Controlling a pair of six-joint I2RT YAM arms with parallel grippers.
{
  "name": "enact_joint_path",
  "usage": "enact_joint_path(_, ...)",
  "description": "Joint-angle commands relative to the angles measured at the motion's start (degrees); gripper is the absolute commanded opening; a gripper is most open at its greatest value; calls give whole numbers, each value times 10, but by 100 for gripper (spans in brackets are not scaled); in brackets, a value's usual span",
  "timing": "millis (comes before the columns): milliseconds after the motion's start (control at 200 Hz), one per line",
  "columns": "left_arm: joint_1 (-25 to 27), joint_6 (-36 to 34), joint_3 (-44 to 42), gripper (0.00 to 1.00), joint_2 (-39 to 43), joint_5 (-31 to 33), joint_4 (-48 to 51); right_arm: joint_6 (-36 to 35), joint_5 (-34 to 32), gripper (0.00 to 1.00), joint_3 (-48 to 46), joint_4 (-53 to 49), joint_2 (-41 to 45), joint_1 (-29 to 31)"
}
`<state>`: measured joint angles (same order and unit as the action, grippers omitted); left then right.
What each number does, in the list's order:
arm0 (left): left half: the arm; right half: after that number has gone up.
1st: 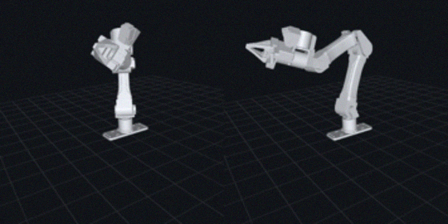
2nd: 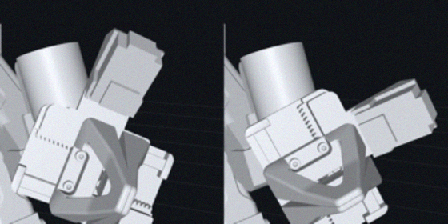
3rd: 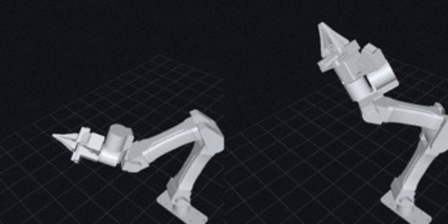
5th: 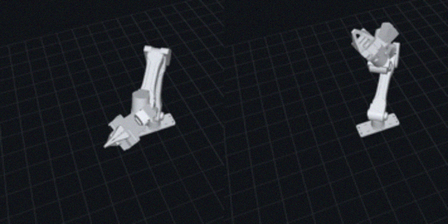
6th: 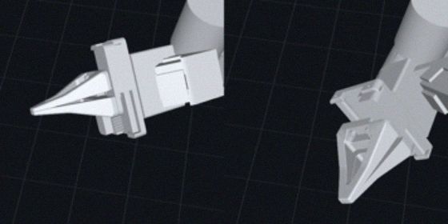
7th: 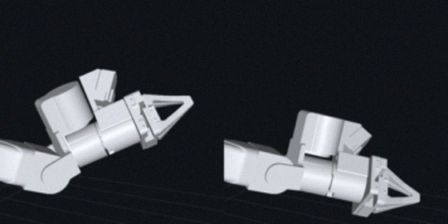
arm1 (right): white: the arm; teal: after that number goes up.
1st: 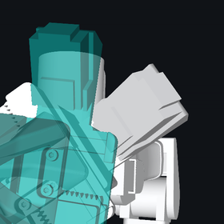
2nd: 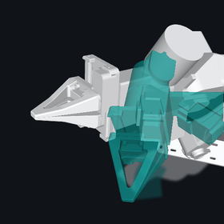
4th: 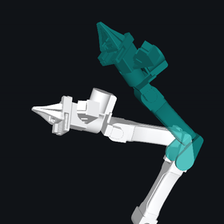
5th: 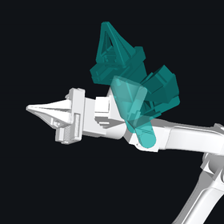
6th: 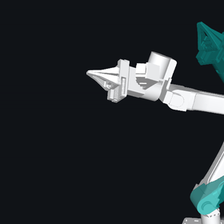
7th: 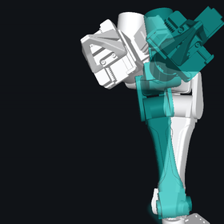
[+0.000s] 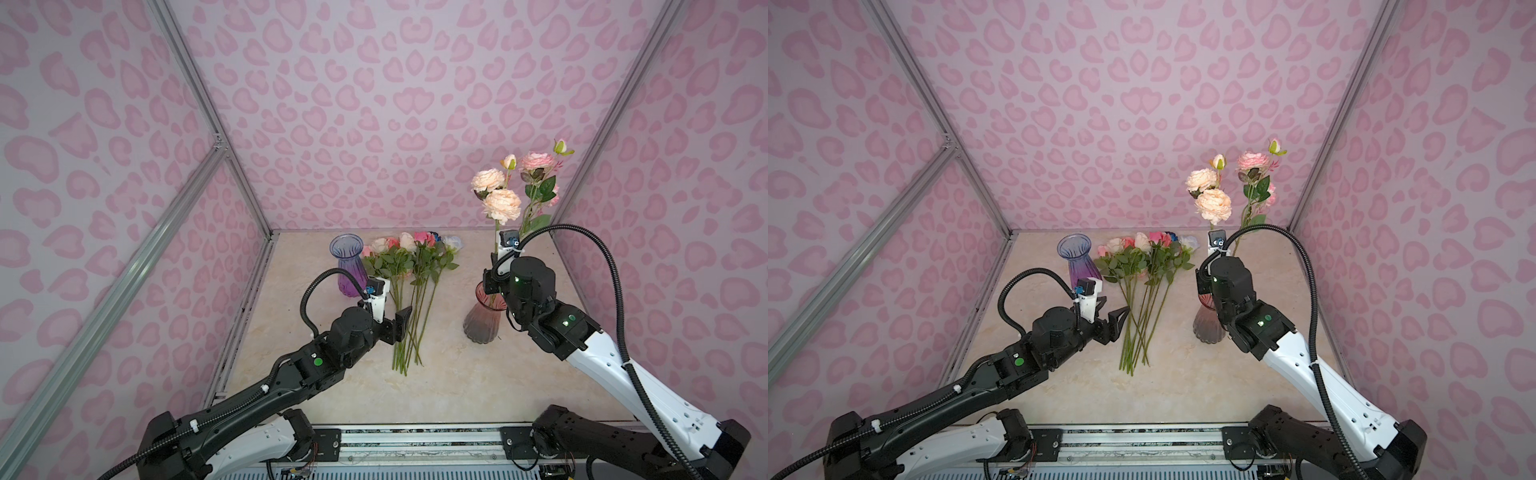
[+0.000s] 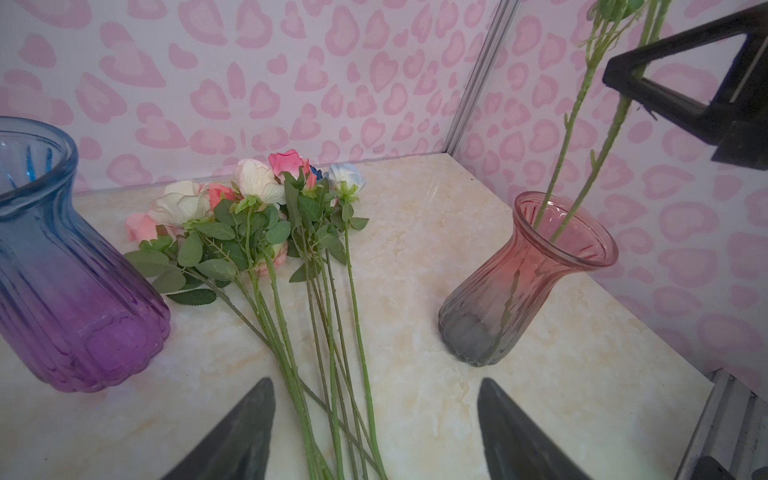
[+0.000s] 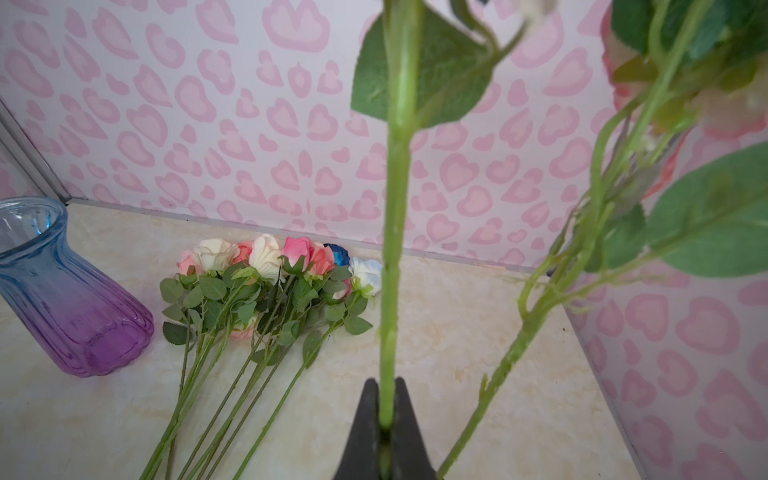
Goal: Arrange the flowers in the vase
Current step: 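Lower the peach rose stem into the pink vase with the right gripper, then lower the left gripper and close it on a white rose stem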
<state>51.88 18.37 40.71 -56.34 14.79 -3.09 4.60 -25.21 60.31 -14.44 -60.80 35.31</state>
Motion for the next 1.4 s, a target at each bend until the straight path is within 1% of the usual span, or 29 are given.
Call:
enact_joint_path(0, -1, 4, 7, 77, -10, 0, -13, 34, -5, 7, -24, 11, 7, -3)
enact_joint_path(40, 1, 6, 7, 77, -15, 0, -14, 41, -6, 9, -33, 13, 10, -4)
enact_joint_path(95, 0, 7, 10, 77, -22, 2, -14, 46, -4, 14, -38, 11, 15, -5)
enact_joint_path(200, 0, 4, 21, 78, -37, 5, -12, 51, -3, 19, -40, 3, 26, -4)
enact_joint_path(270, -1, 1, 31, 78, -50, 3, -10, 53, -9, 26, -37, -6, 32, -5)
enact_joint_path(370, -1, -1, 43, 77, -68, 2, -13, 58, -13, 27, -34, -11, 43, -5)
enact_joint_path(565, -1, -1, 67, 76, -113, 10, -13, 67, -3, 27, -34, -9, 63, -4)
enact_joint_path(665, -2, 0, 81, 73, -141, 20, -10, 71, 10, 27, -34, -12, 70, -2)
enact_joint_path(815, -9, 4, 107, 63, -196, 27, 7, 77, 10, 25, -31, -17, 85, 0)
enact_joint_path(880, -17, 15, 129, 57, -226, 30, 29, 81, 13, 24, -26, -22, 91, 5)
enact_joint_path(955, -22, 10, 163, 49, -271, 19, 51, 83, 12, 23, -18, -27, 100, 9)
enact_joint_path(1050, -22, -9, 211, 46, -339, -19, 78, 89, 13, 23, -8, -39, 107, 11)
enact_joint_path(1100, -21, -11, 236, 43, -376, -34, 85, 90, 15, 23, -7, -42, 110, 10)
enact_joint_path(1295, -20, -9, 305, 43, -485, -65, 94, 94, 14, 24, -16, -52, 125, 9)
enact_joint_path(1395, -20, -11, 345, 46, -533, -63, 102, 96, 16, 24, -21, -56, 134, 10)
